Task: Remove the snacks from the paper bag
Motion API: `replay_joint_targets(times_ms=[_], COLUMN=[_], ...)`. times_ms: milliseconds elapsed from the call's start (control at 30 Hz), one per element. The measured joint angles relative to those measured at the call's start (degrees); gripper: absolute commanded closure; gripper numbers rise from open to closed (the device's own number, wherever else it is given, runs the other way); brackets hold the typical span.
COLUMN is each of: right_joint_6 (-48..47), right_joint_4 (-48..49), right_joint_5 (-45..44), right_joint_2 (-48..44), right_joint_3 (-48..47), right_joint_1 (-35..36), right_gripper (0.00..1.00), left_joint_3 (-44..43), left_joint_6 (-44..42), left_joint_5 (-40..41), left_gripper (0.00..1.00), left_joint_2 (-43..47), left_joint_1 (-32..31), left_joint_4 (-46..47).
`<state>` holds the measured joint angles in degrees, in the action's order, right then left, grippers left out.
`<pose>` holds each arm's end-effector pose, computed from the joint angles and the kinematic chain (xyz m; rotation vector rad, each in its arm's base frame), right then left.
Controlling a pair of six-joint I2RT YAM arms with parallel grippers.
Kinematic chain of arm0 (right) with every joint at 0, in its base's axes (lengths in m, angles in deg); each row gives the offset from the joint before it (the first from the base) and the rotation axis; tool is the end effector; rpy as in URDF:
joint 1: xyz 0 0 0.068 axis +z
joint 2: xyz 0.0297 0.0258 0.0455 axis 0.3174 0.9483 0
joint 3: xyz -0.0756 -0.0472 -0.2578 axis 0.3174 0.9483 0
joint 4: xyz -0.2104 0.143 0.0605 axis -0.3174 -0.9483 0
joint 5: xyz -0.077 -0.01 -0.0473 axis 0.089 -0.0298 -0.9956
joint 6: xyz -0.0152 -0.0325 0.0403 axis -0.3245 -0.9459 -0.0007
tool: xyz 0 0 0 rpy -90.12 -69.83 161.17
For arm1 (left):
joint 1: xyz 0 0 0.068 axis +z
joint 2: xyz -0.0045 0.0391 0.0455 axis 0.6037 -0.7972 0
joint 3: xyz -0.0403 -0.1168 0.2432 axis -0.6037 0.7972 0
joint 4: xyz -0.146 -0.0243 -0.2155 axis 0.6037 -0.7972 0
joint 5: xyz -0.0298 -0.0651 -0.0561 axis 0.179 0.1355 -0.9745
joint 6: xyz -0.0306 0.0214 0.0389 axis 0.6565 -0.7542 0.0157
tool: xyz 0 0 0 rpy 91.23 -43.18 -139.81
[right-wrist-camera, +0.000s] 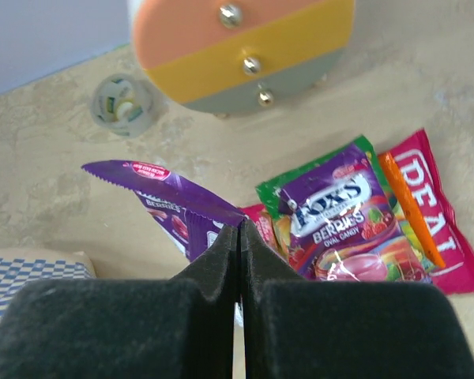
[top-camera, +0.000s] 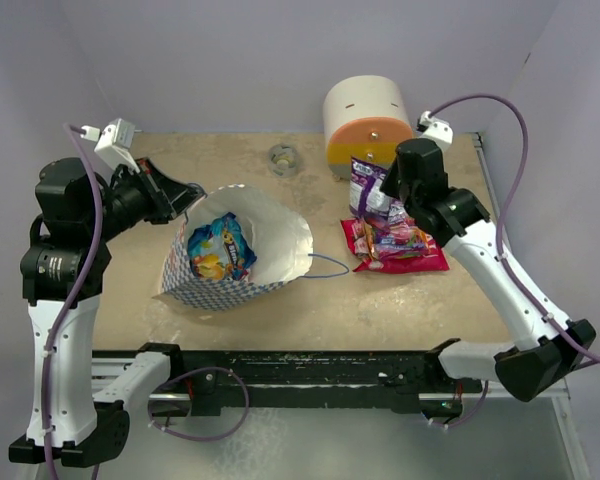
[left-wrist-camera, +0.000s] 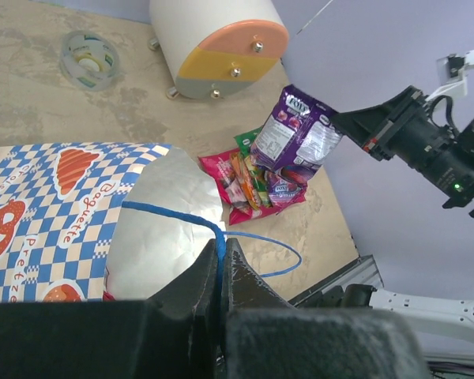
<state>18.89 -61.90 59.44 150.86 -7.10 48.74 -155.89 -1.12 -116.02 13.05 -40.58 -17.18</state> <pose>0.2471 0.1234 0.4260 0.4024 1.8399 0.2599 0.1350 -0.0260 0.4860 -0.1022 1.8979 -0.9162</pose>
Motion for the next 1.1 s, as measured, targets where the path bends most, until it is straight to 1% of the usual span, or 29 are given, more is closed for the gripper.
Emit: replay_joint_targets(times_ms=[233, 433, 800, 900, 1100], right_joint_6=[5.9, 7.9, 5.9, 4.4, 2.2], right_joint_4=[2.9, 5.4, 10.3, 11.1, 13.5], right_joint_5=[11.8, 17.9, 19.8, 20.0, 21.3], right_joint_2=[-1.1, -1.3, -1.4, -1.3, -0.7], right_joint_3=[11.1, 18.2, 26.8, 28.7, 29.9], right_joint_1=[-12.1, -18.9, -28.0, -29.4, -29.9], right_gripper=[1.00, 1.00, 1.00, 1.00, 1.00], left_joint_3=[-0.3, -0.4, -0.4, -0.4, -0.4], left_joint_6=[-0.4, -0.4, -0.4, -0.4, -0.3], left_joint_5=[0.0, 0.0, -1.1, -1.4, -2.6], left_gripper=[1.00, 1.00, 1.00, 1.00, 1.00], left_joint_2=[-0.3, -0.8, -2.2, -2.2, -2.3], left_joint_1=[0.0, 0.0, 0.0, 0.0, 0.0], left_joint_4=[-0.3, -0.3, -0.2, -0.2, -0.2])
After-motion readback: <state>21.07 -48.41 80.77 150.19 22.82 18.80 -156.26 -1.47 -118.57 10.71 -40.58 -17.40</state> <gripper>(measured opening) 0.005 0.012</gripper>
